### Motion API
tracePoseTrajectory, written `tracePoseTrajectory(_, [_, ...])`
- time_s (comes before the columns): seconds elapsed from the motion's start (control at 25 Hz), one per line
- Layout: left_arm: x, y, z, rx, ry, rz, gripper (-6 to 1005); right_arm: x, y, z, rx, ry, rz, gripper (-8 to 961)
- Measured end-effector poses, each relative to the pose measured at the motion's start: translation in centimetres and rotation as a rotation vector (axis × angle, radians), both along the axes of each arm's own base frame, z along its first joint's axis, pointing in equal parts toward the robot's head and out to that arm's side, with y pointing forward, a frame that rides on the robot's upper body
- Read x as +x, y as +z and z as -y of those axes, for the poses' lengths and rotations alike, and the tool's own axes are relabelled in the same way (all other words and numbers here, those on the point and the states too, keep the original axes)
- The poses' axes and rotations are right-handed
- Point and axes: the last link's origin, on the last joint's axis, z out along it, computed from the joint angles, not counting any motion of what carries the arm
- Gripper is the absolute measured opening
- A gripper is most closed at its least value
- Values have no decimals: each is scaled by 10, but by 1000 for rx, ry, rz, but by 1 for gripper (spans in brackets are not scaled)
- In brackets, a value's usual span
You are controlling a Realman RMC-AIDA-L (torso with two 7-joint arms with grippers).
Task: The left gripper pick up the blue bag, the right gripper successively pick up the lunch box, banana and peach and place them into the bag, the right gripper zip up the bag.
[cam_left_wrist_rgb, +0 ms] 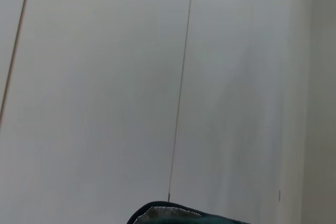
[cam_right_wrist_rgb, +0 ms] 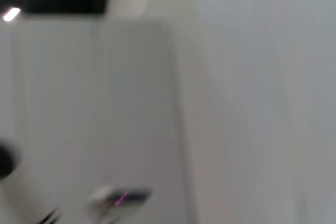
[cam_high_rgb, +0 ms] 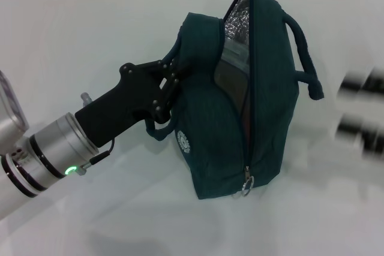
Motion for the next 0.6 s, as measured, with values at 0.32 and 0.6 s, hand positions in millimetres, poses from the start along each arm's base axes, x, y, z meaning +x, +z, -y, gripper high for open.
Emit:
tracePoseTrajectory(0.32, [1,-1,-1,-2,-3,-5,39,8,-69,5,-264,9,308,590])
tracePoseTrajectory(0.6, [2,-1,0,-12,-8,-1,39,4,-109,-7,-344,-57,372,591])
